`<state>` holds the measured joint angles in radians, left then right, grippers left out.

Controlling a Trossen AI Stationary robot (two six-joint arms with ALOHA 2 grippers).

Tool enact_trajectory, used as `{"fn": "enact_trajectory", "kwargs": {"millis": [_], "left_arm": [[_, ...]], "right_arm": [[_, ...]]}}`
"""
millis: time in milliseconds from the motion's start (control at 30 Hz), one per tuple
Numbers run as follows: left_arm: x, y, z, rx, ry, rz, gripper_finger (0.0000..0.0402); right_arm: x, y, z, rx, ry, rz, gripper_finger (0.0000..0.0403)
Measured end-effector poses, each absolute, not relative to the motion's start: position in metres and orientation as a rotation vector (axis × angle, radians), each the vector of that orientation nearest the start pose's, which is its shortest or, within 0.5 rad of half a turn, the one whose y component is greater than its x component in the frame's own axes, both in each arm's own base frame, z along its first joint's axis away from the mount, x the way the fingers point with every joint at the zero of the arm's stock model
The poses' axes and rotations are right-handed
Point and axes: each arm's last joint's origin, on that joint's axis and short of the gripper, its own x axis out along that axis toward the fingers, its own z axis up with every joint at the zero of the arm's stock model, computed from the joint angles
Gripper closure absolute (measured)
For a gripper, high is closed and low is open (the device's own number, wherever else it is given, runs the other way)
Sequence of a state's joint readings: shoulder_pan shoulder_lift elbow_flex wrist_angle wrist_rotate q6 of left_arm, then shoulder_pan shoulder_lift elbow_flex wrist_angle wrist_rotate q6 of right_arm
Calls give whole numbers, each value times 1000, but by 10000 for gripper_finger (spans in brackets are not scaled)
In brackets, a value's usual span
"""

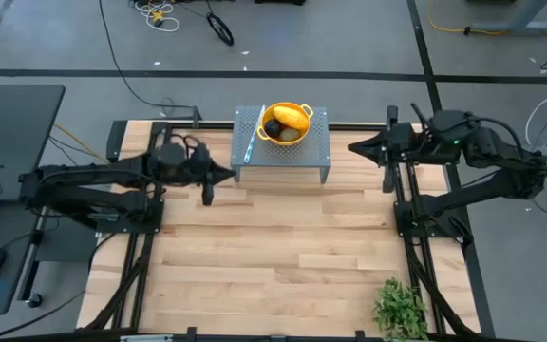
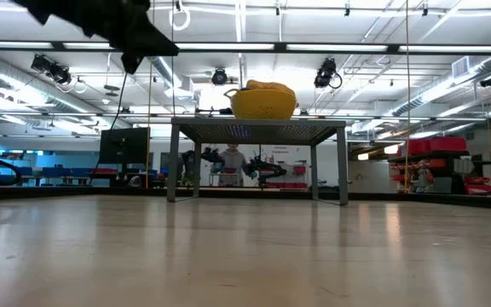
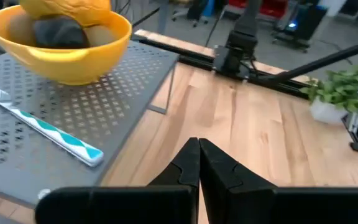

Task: Pick & Place Fruit
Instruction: Return to Home Position

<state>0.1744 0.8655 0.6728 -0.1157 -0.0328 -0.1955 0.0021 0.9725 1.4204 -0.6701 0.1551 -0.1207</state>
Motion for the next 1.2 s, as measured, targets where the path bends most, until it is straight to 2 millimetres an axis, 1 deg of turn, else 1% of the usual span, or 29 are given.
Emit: {"fn": "enact_trajectory", "kwargs": {"millis": [133,267,433,633,767,900,1100,1200], "left_arm": [[176,23,265,-181,217,179,395],[166,13,243,-168,156,118,397],[154,4,223,-112,117,67,398],[145,1,207,-71,88,49,398],[143,1,204,-72,83,53,398],[143,1,206,-115,70,49,399],[143,1,208,-91,53,49,399],[143,1,210,-92,43,41,399]], "right_arm": [[167,-4,458,-139,251,-137,402],[174,-4,455,-140,270,-136,402],[183,-4,451,-142,295,-134,402],[191,-4,447,-144,319,-133,402],[196,-4,444,-145,333,-132,402],[199,-4,443,-146,343,-131,402],[202,-4,441,-146,350,-131,402],[196,-3,441,-142,360,-102,402]]}}
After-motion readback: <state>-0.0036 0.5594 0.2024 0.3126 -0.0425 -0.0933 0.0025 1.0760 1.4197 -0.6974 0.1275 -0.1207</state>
